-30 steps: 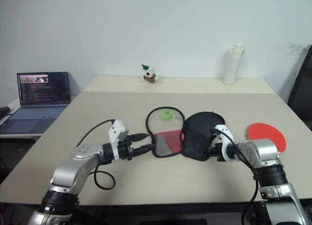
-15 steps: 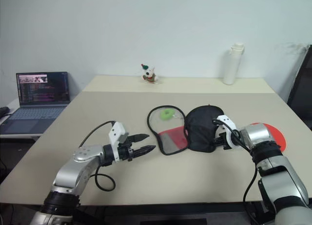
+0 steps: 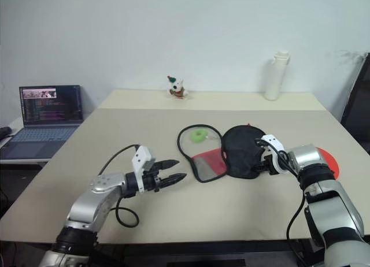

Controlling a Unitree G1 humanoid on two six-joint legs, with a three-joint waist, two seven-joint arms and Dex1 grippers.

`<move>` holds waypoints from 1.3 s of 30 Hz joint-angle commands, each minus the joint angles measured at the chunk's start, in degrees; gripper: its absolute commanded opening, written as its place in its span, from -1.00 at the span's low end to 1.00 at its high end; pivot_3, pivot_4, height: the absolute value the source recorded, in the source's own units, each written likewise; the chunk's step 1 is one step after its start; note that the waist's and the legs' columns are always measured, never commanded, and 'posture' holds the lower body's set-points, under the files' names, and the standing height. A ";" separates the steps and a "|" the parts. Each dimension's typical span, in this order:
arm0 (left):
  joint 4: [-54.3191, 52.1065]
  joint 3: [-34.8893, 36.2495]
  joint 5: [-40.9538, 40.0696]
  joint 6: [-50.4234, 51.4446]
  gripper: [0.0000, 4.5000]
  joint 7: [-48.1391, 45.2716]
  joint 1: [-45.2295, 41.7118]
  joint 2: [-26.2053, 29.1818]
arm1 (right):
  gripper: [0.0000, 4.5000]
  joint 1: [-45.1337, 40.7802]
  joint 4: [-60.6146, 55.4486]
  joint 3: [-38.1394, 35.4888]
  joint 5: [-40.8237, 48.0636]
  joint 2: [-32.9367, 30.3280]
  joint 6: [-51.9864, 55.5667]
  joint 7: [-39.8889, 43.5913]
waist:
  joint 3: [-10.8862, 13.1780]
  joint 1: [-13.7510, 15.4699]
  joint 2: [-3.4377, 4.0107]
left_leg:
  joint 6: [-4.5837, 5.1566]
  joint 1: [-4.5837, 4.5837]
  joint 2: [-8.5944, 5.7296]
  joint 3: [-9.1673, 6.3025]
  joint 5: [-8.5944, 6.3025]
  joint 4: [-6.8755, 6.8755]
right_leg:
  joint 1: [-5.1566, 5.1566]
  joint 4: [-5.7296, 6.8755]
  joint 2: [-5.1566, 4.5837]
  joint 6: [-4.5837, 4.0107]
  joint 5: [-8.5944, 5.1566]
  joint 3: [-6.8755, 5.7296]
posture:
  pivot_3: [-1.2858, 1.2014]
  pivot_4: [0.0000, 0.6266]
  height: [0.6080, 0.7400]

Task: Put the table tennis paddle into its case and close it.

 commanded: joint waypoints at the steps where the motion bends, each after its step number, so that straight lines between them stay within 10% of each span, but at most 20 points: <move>1: -1.29 0.32 -1.03 -1.07 0.41 -0.72 -2.53 -0.58 | 0.47 1.58 -6.65 -3.50 0.11 -3.33 0.52 -0.71 | 0.01 0.02 0.01 | 0.00 0.00 0.00 0.00 0.00 0.00 | 0.00 -0.01 0.00 0.00 0.00 0.00 | 0.03 -0.52 1.00; 3: -2.02 0.49 -1.82 -0.79 0.41 -1.00 -3.44 -1.06 | 0.78 3.87 -12.16 -5.68 0.84 -5.31 1.17 -1.14 | 0.02 0.24 0.03 | 0.00 -0.05 -0.01 -0.01 0.00 0.00 | -0.02 -0.03 -0.01 0.00 0.00 -0.01 | 0.03 -0.52 1.00; 20: -3.84 0.11 -4.75 2.56 0.41 -4.29 -10.10 -0.74 | 0.99 27.37 -51.79 -40.62 1.73 4.55 19.17 -39.42 | 0.04 0.62 0.07 | 0.00 -0.01 0.00 0.03 0.00 0.01 | -0.04 0.03 0.02 0.29 -0.16 0.11 | 0.03 -0.52 1.00; 39: -4.36 0.08 -4.13 2.83 0.41 -4.30 -9.46 -0.13 | 0.99 35.62 -52.95 -41.23 -1.71 11.19 16.09 -50.78 | 0.07 0.48 0.13 | 0.00 0.01 -0.02 0.08 0.00 -0.01 | -0.04 0.02 0.05 0.30 -0.16 0.17 | 0.03 -0.52 1.00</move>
